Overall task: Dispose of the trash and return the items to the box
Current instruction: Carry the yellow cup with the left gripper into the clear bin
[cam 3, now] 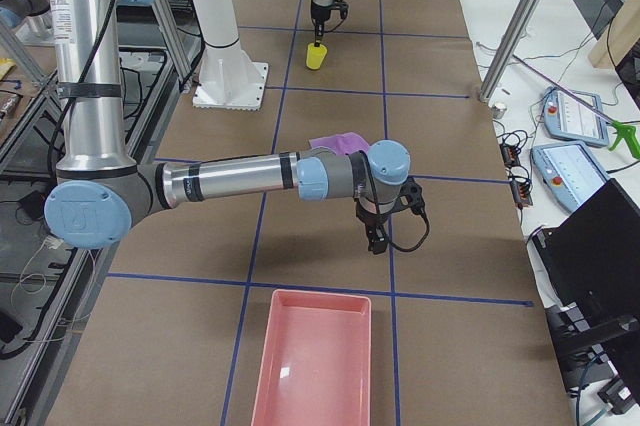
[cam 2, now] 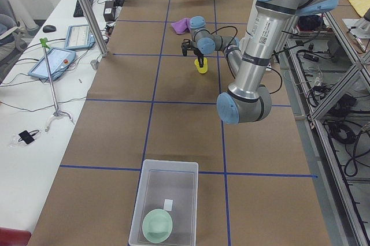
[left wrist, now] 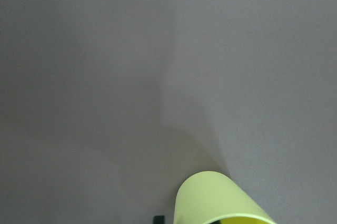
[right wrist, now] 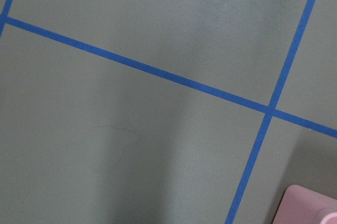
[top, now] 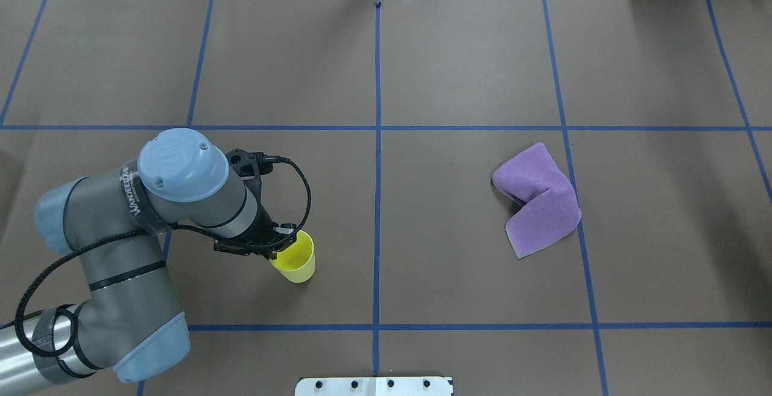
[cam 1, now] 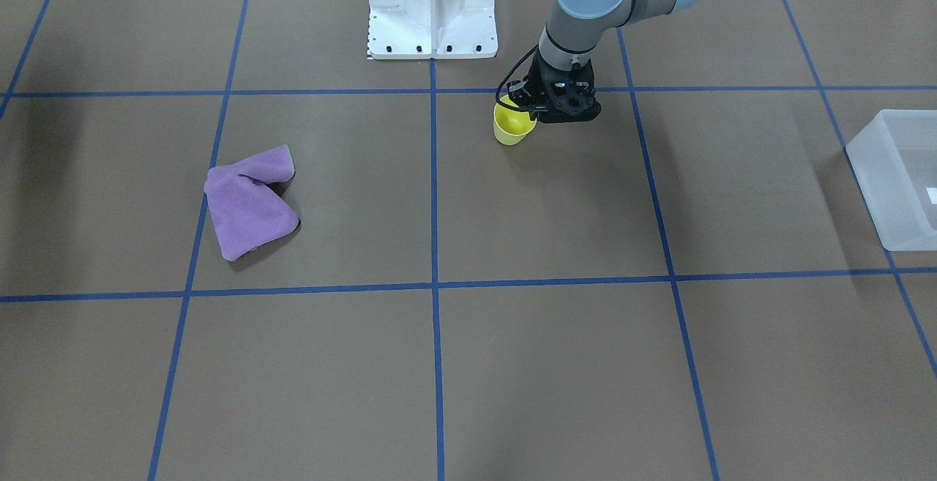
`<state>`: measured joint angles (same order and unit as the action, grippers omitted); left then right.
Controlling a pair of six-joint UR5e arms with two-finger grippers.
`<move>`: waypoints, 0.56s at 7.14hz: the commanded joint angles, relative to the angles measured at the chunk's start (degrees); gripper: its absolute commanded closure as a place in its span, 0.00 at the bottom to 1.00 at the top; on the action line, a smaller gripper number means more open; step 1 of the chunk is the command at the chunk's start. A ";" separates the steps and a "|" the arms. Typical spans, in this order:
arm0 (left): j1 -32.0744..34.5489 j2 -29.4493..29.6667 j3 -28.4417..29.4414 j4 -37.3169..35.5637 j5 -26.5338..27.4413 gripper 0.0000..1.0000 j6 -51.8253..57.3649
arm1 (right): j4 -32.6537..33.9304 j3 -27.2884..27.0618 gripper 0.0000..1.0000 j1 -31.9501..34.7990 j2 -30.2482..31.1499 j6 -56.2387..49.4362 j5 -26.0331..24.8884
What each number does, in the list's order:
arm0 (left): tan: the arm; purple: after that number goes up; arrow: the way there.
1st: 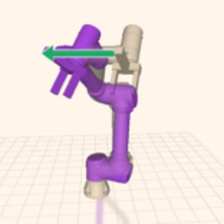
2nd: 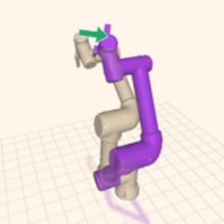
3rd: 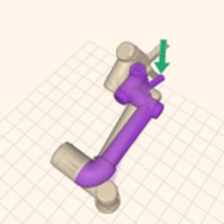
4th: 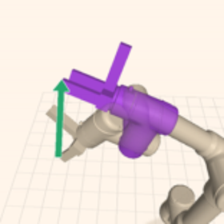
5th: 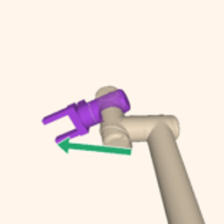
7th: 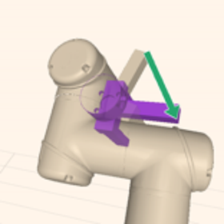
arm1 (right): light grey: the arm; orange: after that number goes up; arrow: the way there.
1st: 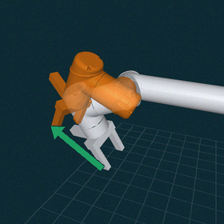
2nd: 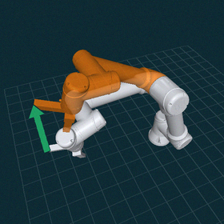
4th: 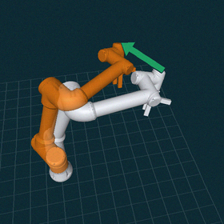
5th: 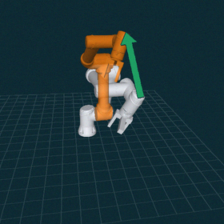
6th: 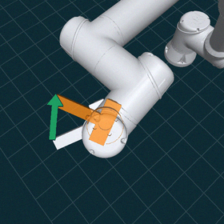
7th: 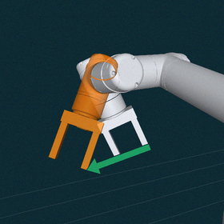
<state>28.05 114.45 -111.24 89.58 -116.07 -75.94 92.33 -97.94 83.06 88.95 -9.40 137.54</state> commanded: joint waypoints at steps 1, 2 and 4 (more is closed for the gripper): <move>2.78 -2.55 -6.58 -0.90 -1.08 1.00 0.09 | -0.05 -0.14 0.00 0.00 -0.18 0.00 0.00; 7.23 -5.79 -9.84 -0.81 -5.61 1.00 0.78 | -0.05 -0.23 0.00 0.00 -0.27 0.00 -0.08; 20.22 -14.30 -13.12 -0.90 -15.37 1.00 13.36 | -0.05 -0.23 0.00 0.00 -0.36 0.00 -0.08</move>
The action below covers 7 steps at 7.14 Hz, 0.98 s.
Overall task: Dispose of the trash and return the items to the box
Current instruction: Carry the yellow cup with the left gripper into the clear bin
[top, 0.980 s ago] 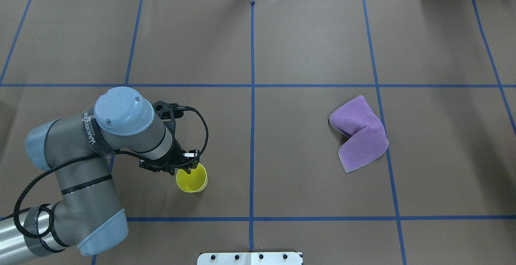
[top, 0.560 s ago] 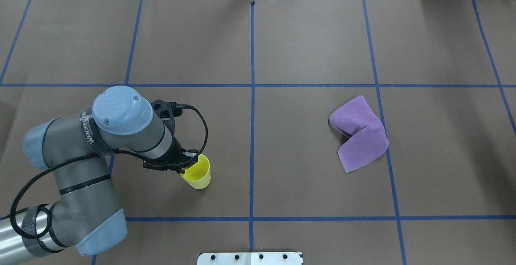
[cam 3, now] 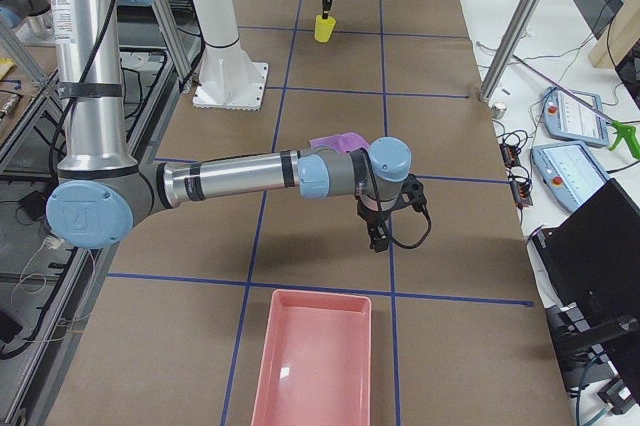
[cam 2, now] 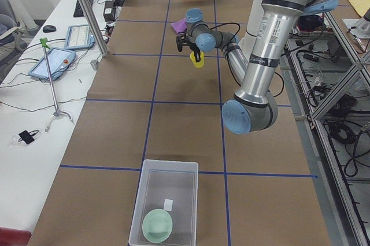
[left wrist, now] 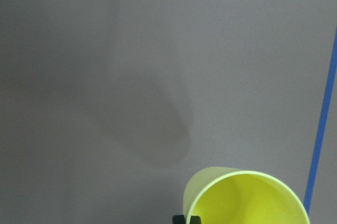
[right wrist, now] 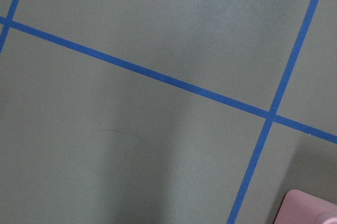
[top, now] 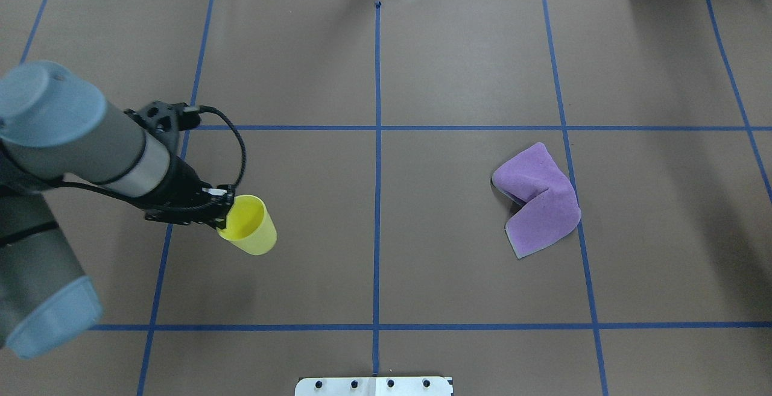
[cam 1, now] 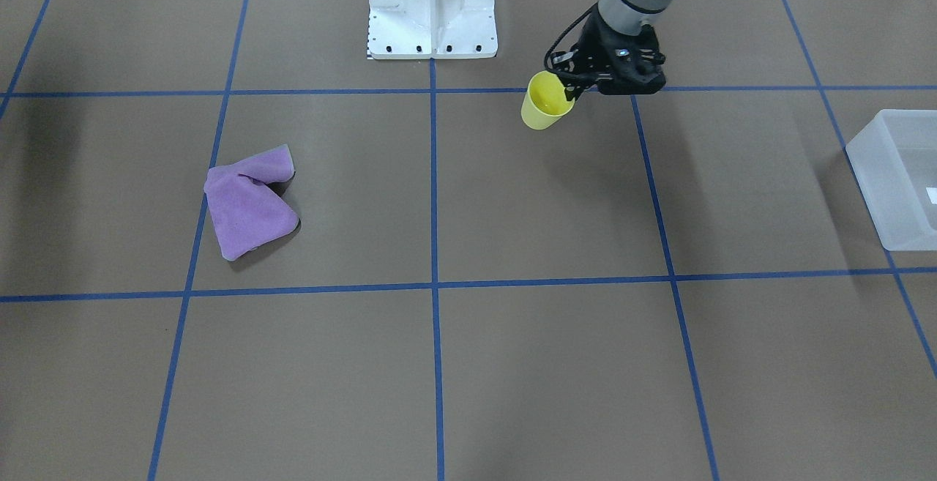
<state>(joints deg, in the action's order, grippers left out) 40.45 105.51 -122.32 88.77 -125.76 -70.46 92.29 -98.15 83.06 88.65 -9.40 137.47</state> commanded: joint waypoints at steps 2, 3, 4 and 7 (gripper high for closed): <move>23.19 -14.50 1.27 -0.09 -11.41 1.00 31.57 | 0.08 -0.02 0.00 0.00 -0.05 0.00 -0.01; 32.75 -15.50 8.78 0.00 -16.39 1.00 46.14 | 0.00 -0.02 0.00 0.00 0.03 0.00 -0.01; 40.42 -15.42 17.47 0.09 -19.66 1.00 60.21 | 0.00 -0.11 0.00 0.00 -0.05 0.00 -0.01; 54.26 -10.25 40.07 0.09 -18.65 1.00 89.19 | 0.00 -0.20 0.00 0.00 -0.05 -0.09 -0.01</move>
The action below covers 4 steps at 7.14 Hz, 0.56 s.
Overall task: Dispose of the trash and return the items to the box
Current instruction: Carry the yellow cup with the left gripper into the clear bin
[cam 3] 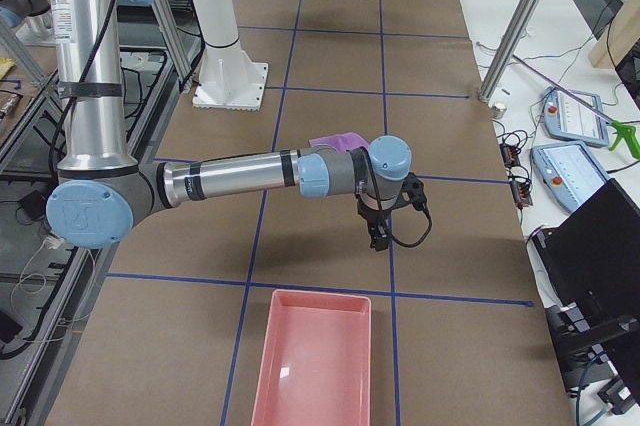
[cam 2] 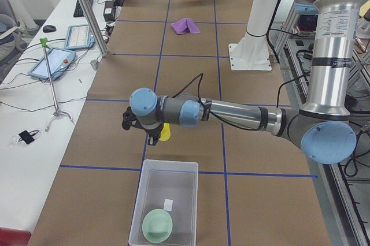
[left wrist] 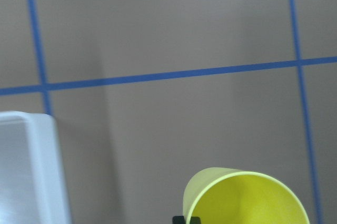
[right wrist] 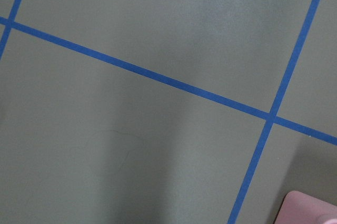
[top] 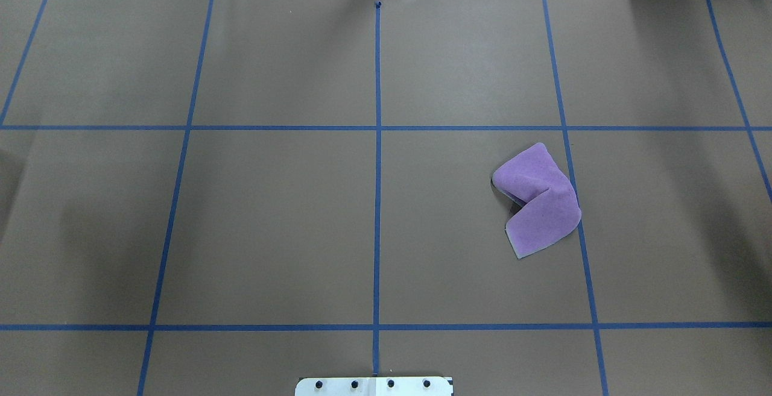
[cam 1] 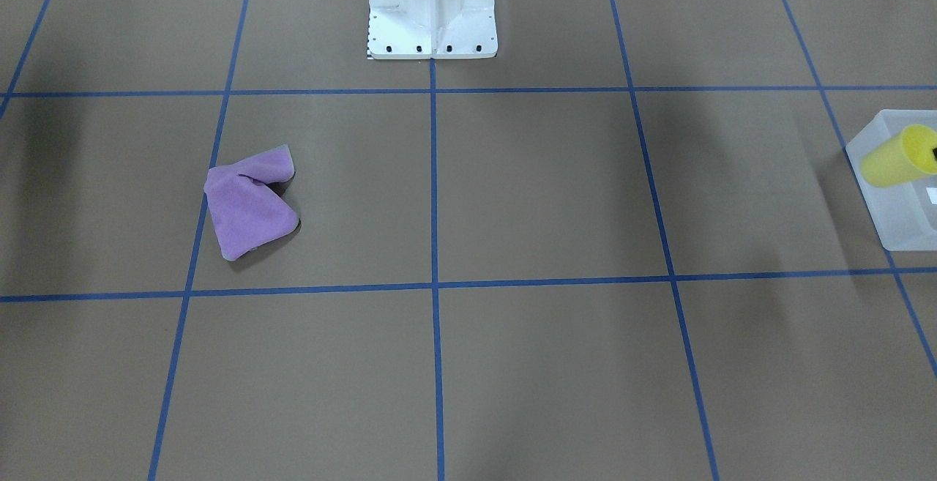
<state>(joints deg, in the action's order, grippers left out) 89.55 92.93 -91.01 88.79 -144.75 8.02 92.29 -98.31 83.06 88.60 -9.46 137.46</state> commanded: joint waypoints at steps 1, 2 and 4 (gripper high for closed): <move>7.80 4.44 13.97 0.07 3.48 1.00 17.83 | 0.00 0.05 0.00 0.00 -0.01 -0.03 0.00; 8.00 4.54 15.59 0.85 3.86 1.00 18.51 | 0.00 -0.03 0.00 0.00 -0.01 -0.03 0.00; 7.83 3.58 20.32 6.88 3.69 1.00 17.82 | 0.00 0.05 0.00 0.00 -0.01 -0.03 0.00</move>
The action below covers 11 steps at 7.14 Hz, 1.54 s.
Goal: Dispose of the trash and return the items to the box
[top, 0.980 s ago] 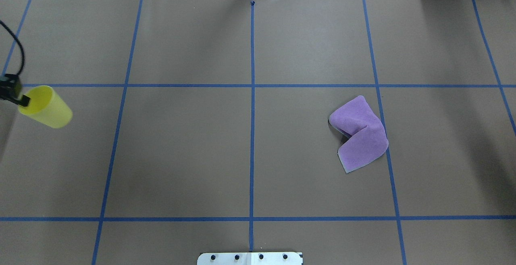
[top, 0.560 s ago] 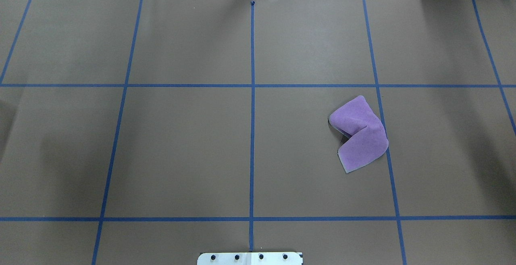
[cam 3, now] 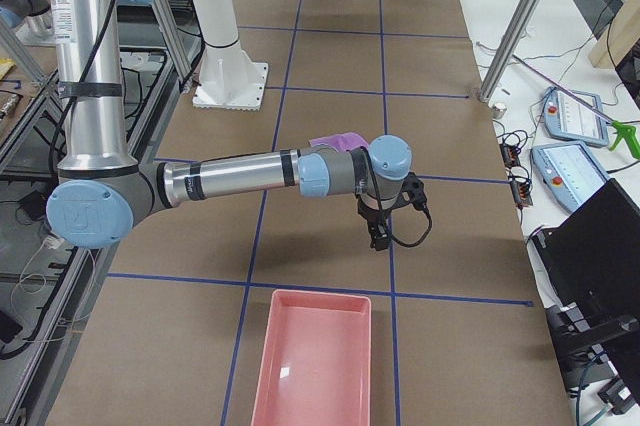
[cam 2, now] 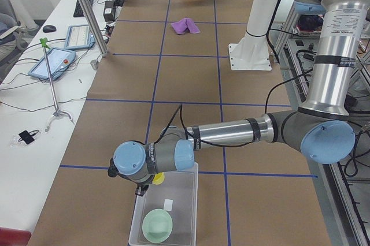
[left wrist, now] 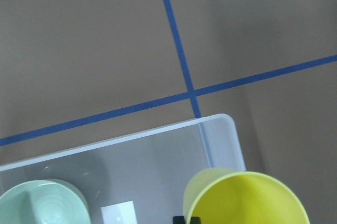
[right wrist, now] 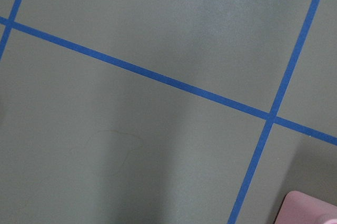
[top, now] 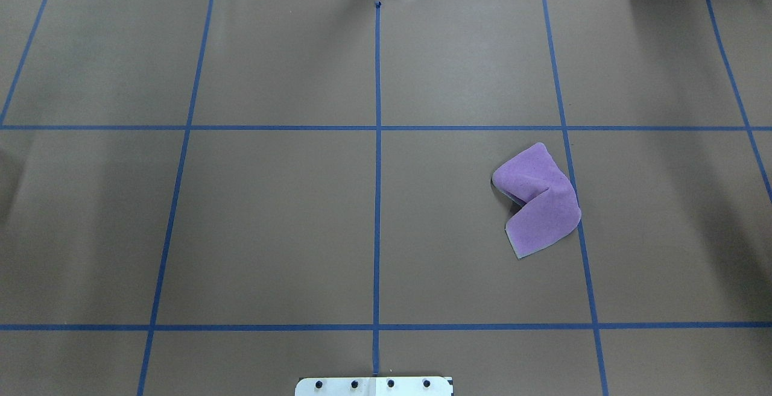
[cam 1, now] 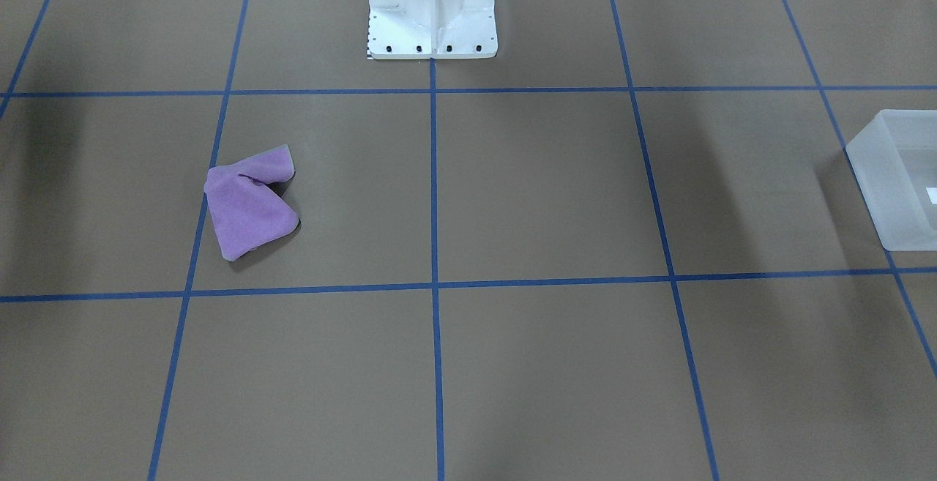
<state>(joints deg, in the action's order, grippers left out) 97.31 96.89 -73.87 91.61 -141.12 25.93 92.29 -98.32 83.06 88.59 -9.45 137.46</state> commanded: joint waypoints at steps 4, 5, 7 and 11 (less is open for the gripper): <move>-4.39 -0.30 7.16 8.76 -0.38 1.00 -5.61 | 0.00 -0.03 0.00 0.00 -0.17 0.05 0.00; -5.28 -0.30 7.94 8.94 -0.29 1.00 -5.89 | 0.00 -0.03 0.00 -0.09 -0.17 0.05 0.00; -6.87 -0.30 9.00 9.11 -0.29 1.00 -5.89 | 0.00 0.06 0.00 -0.18 -0.17 0.05 0.00; -8.36 -0.30 10.41 9.11 -0.29 1.00 -6.33 | 0.09 0.15 0.00 -0.26 -0.17 0.05 0.00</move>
<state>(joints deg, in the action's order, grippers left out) 89.39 96.59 -63.77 100.72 -141.42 19.87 92.31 -98.24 82.83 88.42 -9.40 137.46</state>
